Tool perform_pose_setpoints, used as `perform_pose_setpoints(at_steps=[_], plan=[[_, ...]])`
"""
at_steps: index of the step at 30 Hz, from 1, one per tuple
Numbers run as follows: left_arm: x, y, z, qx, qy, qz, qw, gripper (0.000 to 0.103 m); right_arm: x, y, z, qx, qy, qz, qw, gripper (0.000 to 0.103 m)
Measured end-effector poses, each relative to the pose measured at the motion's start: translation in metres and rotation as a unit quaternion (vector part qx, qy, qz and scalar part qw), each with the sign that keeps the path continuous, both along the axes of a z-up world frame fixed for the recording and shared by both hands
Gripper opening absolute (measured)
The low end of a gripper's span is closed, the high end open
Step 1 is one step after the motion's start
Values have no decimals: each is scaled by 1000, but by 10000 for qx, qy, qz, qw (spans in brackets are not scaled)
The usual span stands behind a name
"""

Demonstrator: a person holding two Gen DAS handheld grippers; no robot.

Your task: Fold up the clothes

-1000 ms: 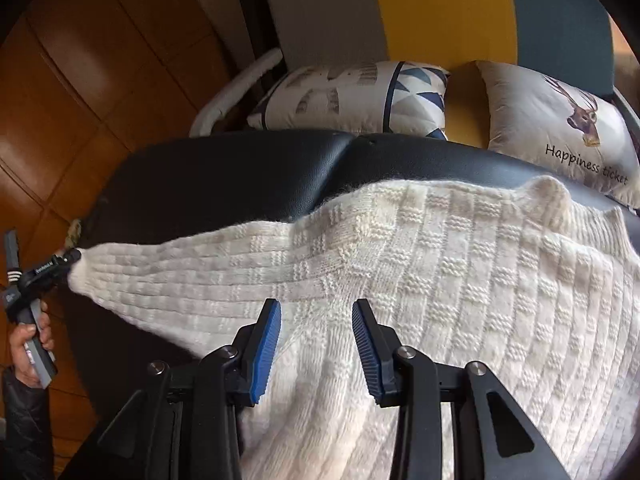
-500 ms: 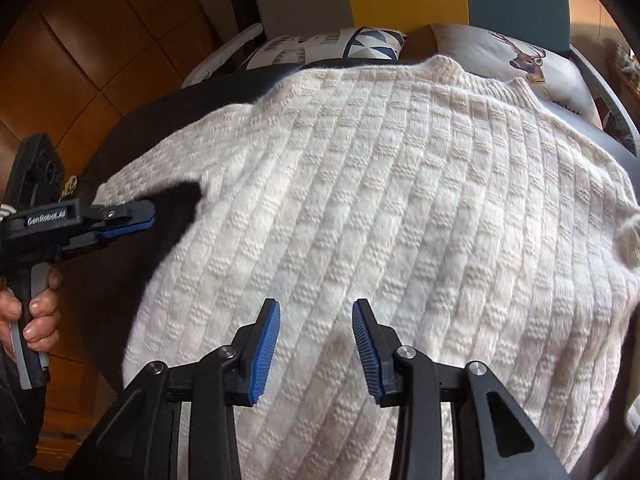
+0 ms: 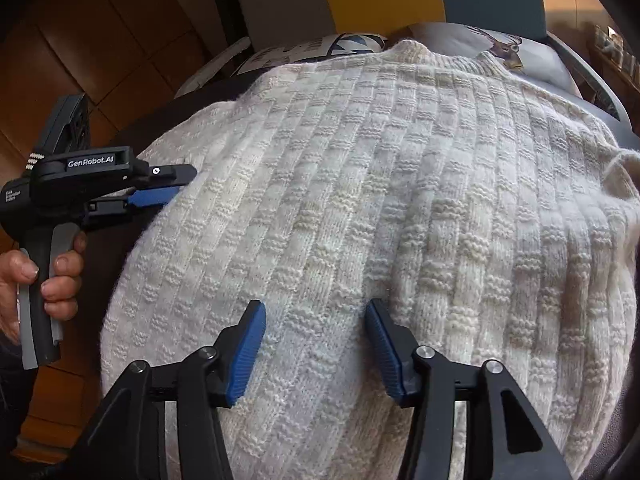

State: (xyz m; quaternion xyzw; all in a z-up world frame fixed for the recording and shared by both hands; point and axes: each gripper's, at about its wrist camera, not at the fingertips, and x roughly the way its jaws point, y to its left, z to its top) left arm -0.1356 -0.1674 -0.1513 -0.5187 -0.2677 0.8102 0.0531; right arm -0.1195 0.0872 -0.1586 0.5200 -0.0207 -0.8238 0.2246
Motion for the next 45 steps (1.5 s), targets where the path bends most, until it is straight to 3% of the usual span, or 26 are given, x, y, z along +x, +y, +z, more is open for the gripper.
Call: perform_pose_setpoints(at_steps=[2,7,12,15,17,19,21,26,29,31,32,34,36,40,42,45], plan=[[-3,3,1,-464,-38,-29,9989,17,3,-8,-1,241,70,108,9996,60],[-14,-4,7,-1100,3,12,9939,15,12,-26,-2,862,263,344,9953,69],[-23,-11,5,-1145,-36,-173,9933,20,12,-29,-2,819,267,243,9960,76],[-12,-19,16,-1042,-7,-80,9945,22,13,-36,-4,834,287,297,9957,88],[9,-24,35,-881,274,86,9957,22,14,-37,-2,797,254,331,9959,90],[39,-18,54,-562,672,-90,9961,26,15,-35,3,693,194,359,9968,90],[66,-6,64,-446,898,-381,9942,32,21,-18,14,184,146,250,9994,90],[118,39,54,-979,1112,-1149,9823,33,47,70,34,-1273,-135,-649,9896,90],[125,53,27,-1430,804,-1276,9782,33,72,128,36,-1927,-306,-1240,9729,90],[124,52,10,-1803,546,-1179,9750,32,92,166,32,-2385,-405,-1655,9561,90],[125,51,10,-1805,612,-1125,9752,32,103,183,27,-2675,-473,-1834,9448,90],[123,51,14,-1771,557,-1019,9773,32,123,211,15,-3085,-592,-2219,9231,90],[121,55,22,-1648,543,-959,9802,32,138,226,1,-3222,-723,-2500,9102,90],[122,91,51,-888,714,-1486,9823,32,147,222,-17,-3845,-958,-2328,8881,90],[121,120,63,-391,692,-1917,9782,32,143,206,-17,-3956,-987,-2056,8896,90],[108,173,74,107,500,-2618,9638,33,136,168,6,-3114,-647,-1565,9351,92]])
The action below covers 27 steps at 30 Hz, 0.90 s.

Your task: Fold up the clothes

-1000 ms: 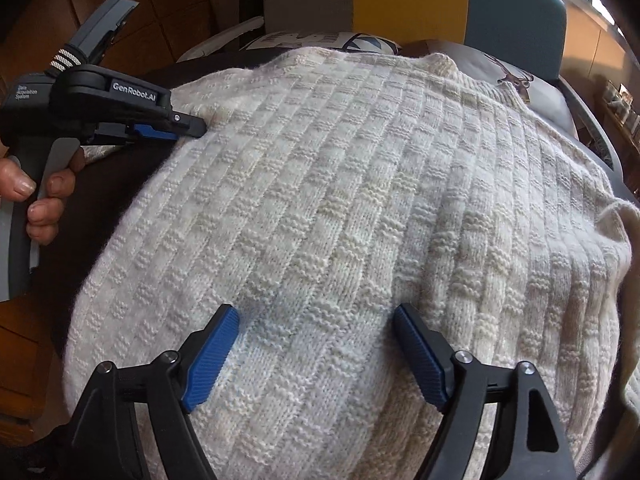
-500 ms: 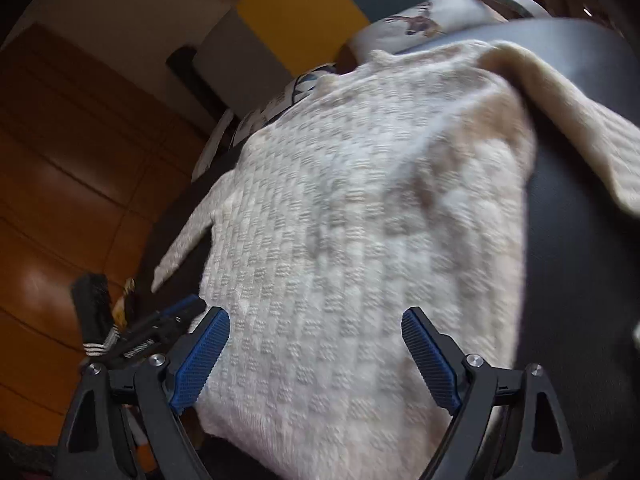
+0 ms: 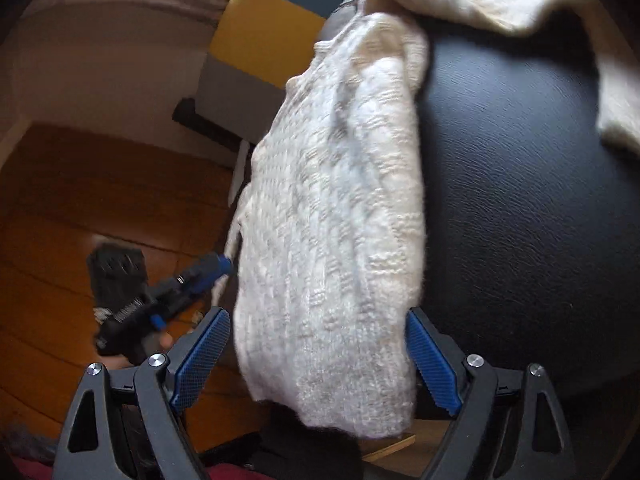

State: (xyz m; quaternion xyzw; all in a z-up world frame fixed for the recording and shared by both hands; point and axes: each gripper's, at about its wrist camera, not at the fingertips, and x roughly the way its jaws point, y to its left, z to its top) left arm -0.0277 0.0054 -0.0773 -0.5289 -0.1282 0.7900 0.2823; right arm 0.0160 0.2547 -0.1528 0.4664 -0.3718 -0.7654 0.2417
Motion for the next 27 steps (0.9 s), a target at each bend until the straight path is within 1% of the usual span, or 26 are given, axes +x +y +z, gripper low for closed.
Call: perform_pose_setpoints(at_steps=[2,3,4,5,7,8,9,12,14,16,17,18,19,21,23,24,25,26,27], plan=[[-11,36,6,-83,-41,-433,9990,33,0,-27,17,740,358,318,9961,91],[-17,54,8,-169,-53,-658,9977,34,2,-39,23,986,531,460,9926,91],[-20,72,8,-350,-55,-908,9952,34,4,-51,30,1226,695,586,9883,92],[-23,85,7,-451,-101,-1159,9922,34,6,-60,34,1444,817,638,9841,92],[-28,111,3,-653,-226,-1660,9837,35,10,-77,42,1901,1069,772,9729,91],[-31,122,-4,-770,-413,-1913,9776,39,12,-83,44,2035,1148,842,9687,92],[-34,132,-11,-913,-625,-2130,9708,39,14,-88,46,2164,1232,907,9643,92],[-41,151,-31,-1230,-1025,-2486,9553,40,22,-100,49,2555,1533,1090,9483,91],[-41,161,-43,-1462,-1234,-2739,9426,42,21,-112,49,2665,1642,1210,9420,92],[-36,167,-52,-1751,-1115,-2937,9331,42,19,-122,46,2816,1694,1330,9350,92],[-34,167,-55,-1879,-949,-2941,9323,40,18,-127,45,2876,1714,1382,9321,92],[-33,164,-58,-1882,-868,-2862,9355,29,18,-129,44,2871,1721,1443,9312,92],[-34,158,-59,-1788,-830,-2750,9410,25,19,-129,45,2812,1728,1475,9324,92],[-40,136,-57,-1363,-858,-2446,9562,23,19,-118,48,2498,1685,1438,9426,91],[-49,105,-60,-841,-1001,-2051,9700,23,16,-90,52,1794,1526,1141,9652,91],[-53,88,-63,-572,-1093,-1842,9751,23,13,-70,50,1331,1357,892,9777,91],[-57,72,-68,-339,-1183,-1652,9786,23,9,-48,41,798,1106,595,9889,91],[-60,59,-73,-130,-1300,-1490,9802,23,6,-25,32,261,849,296,9956,91],[-63,45,-79,79,-1415,-1327,9810,23,3,-4,23,-248,598,7,9979,91]])
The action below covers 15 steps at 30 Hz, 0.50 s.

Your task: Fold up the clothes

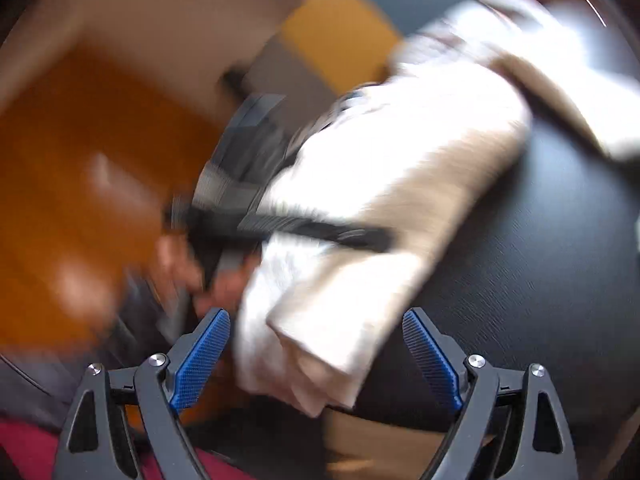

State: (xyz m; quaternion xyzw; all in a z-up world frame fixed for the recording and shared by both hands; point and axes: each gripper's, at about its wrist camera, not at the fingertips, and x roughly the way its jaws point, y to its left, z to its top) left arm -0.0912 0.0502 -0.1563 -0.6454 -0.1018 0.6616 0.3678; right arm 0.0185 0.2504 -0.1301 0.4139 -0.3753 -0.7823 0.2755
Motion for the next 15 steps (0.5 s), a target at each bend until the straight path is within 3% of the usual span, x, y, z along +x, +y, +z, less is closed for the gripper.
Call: perform_pose_setpoints(at_steps=[3,8,15], plan=[[-4,-26,-15,417,-347,386,9978,24,-11,34,-31,-630,-596,-495,9950,90],[-2,-33,-30,869,-643,592,9924,25,-38,25,-47,-277,-996,-358,9940,65],[-5,-44,-36,1193,-837,725,9867,25,-68,21,-56,-332,-1126,-107,9930,62]])
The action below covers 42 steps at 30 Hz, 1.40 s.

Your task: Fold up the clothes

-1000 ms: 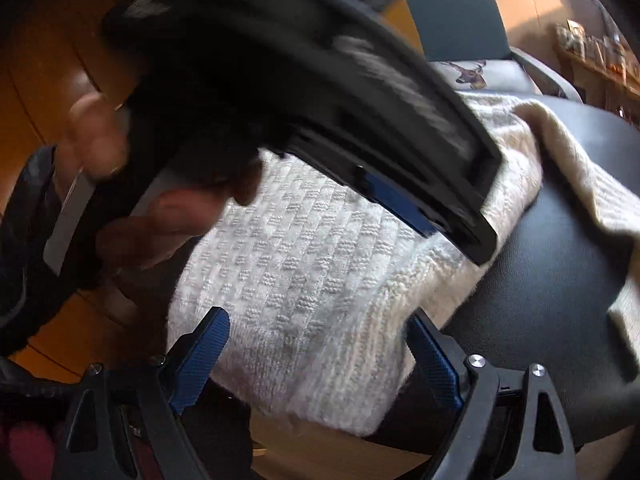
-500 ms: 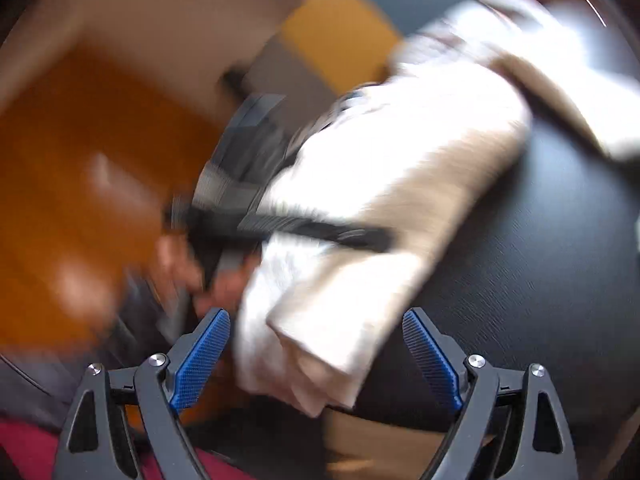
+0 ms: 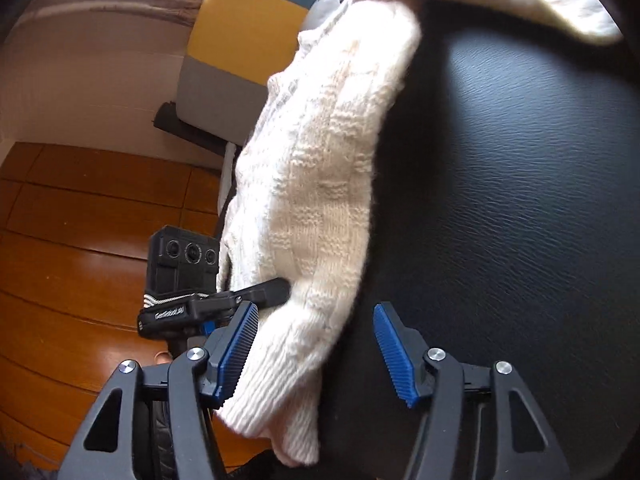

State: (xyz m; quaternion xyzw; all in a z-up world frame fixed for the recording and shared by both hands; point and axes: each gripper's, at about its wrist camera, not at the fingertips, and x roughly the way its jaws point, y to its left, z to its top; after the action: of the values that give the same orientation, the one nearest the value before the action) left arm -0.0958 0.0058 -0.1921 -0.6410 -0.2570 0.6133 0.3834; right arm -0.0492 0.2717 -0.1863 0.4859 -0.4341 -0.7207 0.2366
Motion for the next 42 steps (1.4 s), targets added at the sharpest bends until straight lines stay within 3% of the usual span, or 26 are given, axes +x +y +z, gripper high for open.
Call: perform_pose_setpoints(at_steps=[7,9,10,13,17,19,20,22,24,25,26,27,29,31,36,42], plan=[[-4,-5,-2,59,9,0,10000,25,-4,-21,-2,-15,-6,389,9992,61],[-3,-5,0,5,61,15,10000,25,-3,-27,1,382,87,451,9982,39],[-2,-5,1,-30,87,38,10000,25,-4,-32,-1,570,27,411,9975,21],[2,-5,6,-126,156,138,9997,25,2,-30,-6,715,23,340,9969,14],[14,9,27,-565,679,99,9960,29,8,-30,10,1309,268,314,9905,10],[21,10,43,-506,934,114,9943,32,13,-25,33,1896,546,301,9799,10],[25,8,53,-478,1104,155,9926,35,17,-21,47,2354,691,305,9690,10],[33,2,69,-538,1414,247,9882,41,27,-13,75,3254,958,303,9402,7],[40,-4,77,-710,1714,336,9821,44,35,1,89,4022,928,194,9106,7],[42,-6,77,-855,1801,373,9792,44,38,11,89,4228,837,135,9022,7],[44,-8,74,-1005,1847,400,9768,44,41,23,86,4238,681,108,9031,9],[45,-9,70,-1081,1831,398,9763,44,41,36,80,3972,484,67,9164,10],[47,-14,59,-1186,1734,434,9767,44,42,61,65,2742,204,-135,9614,20],[47,-18,47,-1322,1618,503,9766,44,42,54,41,1744,-12,-165,9845,25],[54,-29,33,-1409,1544,582,9762,44,41,19,14,1075,-170,44,9940,26],[59,-27,32,-1427,1640,653,9739,44,38,-4,7,924,-235,117,9954,34]])
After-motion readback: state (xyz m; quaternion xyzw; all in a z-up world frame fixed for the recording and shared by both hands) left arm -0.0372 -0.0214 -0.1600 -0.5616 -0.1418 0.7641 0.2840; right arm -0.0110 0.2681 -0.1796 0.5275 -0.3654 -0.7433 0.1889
